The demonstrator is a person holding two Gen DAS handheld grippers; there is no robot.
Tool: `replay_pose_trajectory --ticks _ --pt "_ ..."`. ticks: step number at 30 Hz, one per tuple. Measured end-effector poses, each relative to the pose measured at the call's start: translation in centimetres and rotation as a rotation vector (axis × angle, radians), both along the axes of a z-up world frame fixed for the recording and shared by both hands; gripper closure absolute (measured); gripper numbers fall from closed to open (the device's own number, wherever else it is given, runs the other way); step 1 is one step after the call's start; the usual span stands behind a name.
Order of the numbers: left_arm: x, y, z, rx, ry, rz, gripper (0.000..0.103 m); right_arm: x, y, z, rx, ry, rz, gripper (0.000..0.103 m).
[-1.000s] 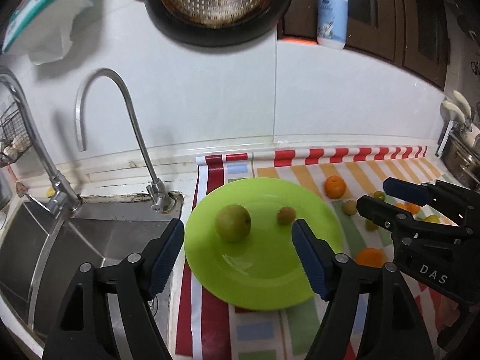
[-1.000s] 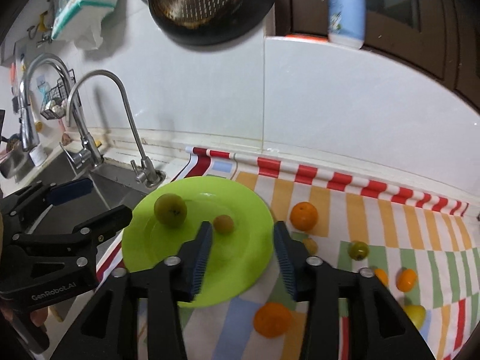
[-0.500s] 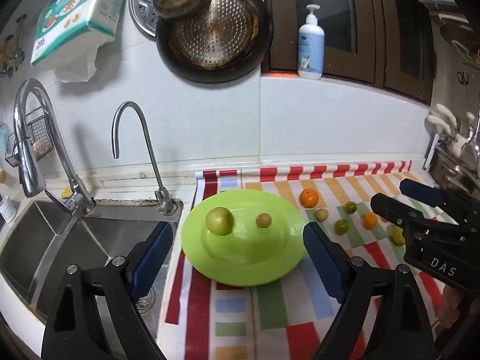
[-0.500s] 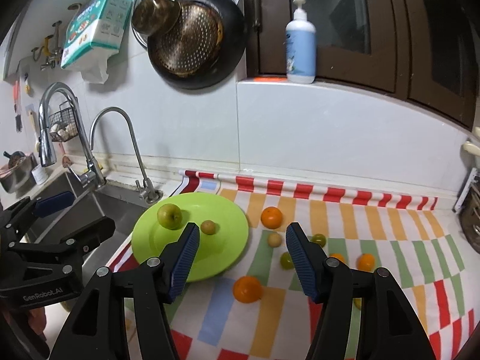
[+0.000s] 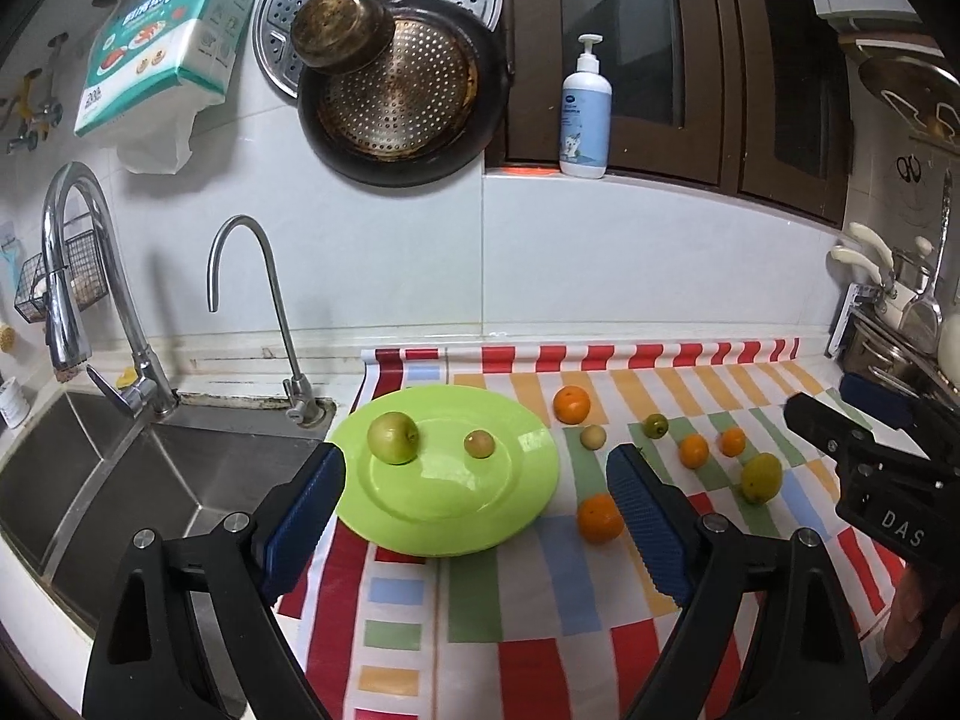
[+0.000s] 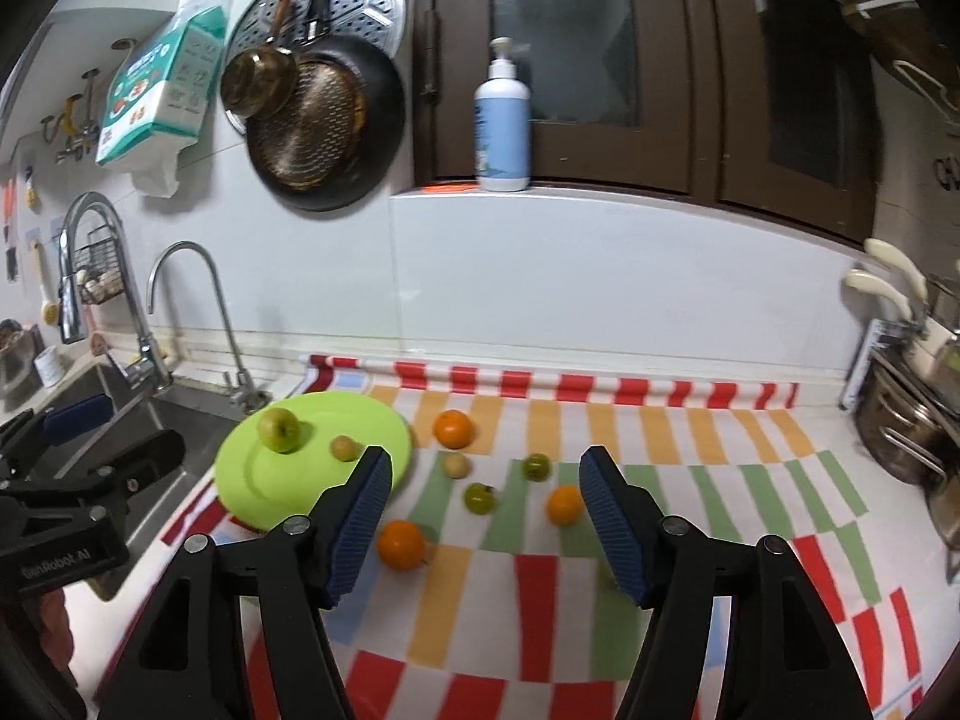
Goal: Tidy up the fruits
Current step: 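Move both tools back toward the remaining fruits on the cloth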
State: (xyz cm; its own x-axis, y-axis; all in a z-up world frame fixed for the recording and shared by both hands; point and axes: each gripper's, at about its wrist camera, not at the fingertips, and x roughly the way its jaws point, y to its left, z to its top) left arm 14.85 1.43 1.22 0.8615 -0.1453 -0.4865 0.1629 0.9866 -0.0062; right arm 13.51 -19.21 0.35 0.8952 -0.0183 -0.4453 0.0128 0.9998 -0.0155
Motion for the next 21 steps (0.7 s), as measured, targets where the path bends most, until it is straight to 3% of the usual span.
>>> replay_pose_trajectory --ticks 12,21 --pt "-0.4 -4.0 -2.3 0.041 0.001 -0.013 0.013 -1.3 -4.4 -1.9 -0.023 0.021 -0.083 0.037" --pt "1.3 -6.6 -6.0 0.087 0.062 -0.057 0.014 0.5 -7.6 -6.1 0.033 0.144 -0.132 0.037"
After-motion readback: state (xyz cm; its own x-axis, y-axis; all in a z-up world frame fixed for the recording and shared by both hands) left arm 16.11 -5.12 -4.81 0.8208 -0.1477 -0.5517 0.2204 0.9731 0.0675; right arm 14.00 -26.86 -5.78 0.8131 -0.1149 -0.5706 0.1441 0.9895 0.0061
